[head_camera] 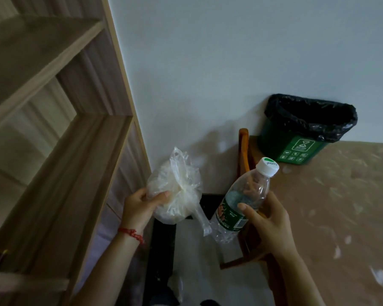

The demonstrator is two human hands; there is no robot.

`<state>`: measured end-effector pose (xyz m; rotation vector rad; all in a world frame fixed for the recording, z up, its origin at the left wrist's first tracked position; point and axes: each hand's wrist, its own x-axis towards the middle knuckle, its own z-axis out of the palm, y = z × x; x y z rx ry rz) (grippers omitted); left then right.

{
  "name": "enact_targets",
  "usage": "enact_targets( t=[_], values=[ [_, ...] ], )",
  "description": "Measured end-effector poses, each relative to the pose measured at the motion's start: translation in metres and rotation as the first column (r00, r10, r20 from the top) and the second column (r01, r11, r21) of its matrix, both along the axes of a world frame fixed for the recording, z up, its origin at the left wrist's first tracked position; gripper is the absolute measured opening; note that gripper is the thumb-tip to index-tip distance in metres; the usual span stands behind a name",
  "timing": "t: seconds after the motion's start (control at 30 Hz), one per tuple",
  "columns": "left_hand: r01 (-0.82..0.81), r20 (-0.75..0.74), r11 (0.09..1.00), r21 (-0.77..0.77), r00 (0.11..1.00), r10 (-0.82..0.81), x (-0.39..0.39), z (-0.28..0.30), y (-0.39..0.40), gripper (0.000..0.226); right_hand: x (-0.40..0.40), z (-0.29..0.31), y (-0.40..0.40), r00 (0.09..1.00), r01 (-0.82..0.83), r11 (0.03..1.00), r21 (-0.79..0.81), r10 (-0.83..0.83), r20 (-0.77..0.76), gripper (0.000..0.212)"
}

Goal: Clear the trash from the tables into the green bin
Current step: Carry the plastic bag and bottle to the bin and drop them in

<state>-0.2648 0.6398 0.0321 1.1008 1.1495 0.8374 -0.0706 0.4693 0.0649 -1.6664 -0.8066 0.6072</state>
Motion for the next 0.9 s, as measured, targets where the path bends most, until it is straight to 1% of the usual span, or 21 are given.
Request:
enact_targets(
  t=[0.17, 0.3, 0.4, 0.43, 0.5, 0.57, 0.7, 0.83, 0.87, 0.9],
  values=[
    [0.057, 0.048, 0.997, -0.043, 0.997, -0.055, 0.024, 0.003, 0.054, 0.024, 0.013, 0.001, 0.044, 1.000, 0.025, 1.000, -0.001, -0.025, -0.017, 0.050],
    [0.083, 0.044, 0.995, -0.058, 0.996, -0.081, 0.042, 0.000, 0.091, 0.035, 0.028, 0.000, 0.075, 0.998, 0.041, 0.999, 0.007, -0.041, -0.048, 0.049],
    [0.085, 0.060, 0.995, -0.058, 0.995, -0.081, 0.059, -0.003, 0.115, 0.038, 0.046, -0.002, 0.099, 0.998, 0.041, 0.999, 0.010, -0.040, -0.048, 0.047],
    [0.088, 0.069, 0.994, -0.059, 0.994, -0.084, 0.065, -0.004, 0.122, 0.036, 0.052, -0.001, 0.107, 0.999, 0.038, 0.999, 0.013, -0.038, -0.035, 0.046],
    [0.098, 0.083, 0.994, -0.051, 0.992, -0.094, 0.081, -0.005, 0.137, 0.024, 0.067, -0.002, 0.122, 0.999, 0.040, 0.999, 0.023, -0.040, -0.015, 0.047],
    [0.109, 0.081, 0.993, -0.037, 0.991, -0.106, 0.098, -0.004, 0.150, 0.017, 0.083, -0.002, 0.137, 0.998, 0.054, 0.998, 0.044, -0.052, -0.030, 0.048],
    [0.142, 0.071, 0.990, -0.027, 0.988, -0.140, 0.129, -0.003, 0.172, 0.019, 0.112, -0.002, 0.162, 0.999, 0.047, 0.997, 0.053, -0.046, -0.021, 0.048],
    [0.170, 0.049, 0.985, -0.029, 0.984, -0.169, 0.155, -0.002, 0.196, 0.041, 0.133, -0.002, 0.175, 0.997, 0.061, 0.996, 0.060, -0.058, -0.043, 0.046],
    [0.181, 0.046, 0.983, -0.030, 0.983, -0.180, 0.161, -0.002, 0.200, 0.040, 0.136, -0.002, 0.177, 0.996, 0.072, 0.996, 0.062, -0.069, -0.048, 0.047],
    [0.198, 0.043, 0.980, -0.029, 0.980, -0.196, 0.168, -0.001, 0.205, 0.034, 0.139, -0.002, 0.178, 0.995, 0.090, 0.994, 0.065, -0.087, -0.054, 0.051]
  ],
)
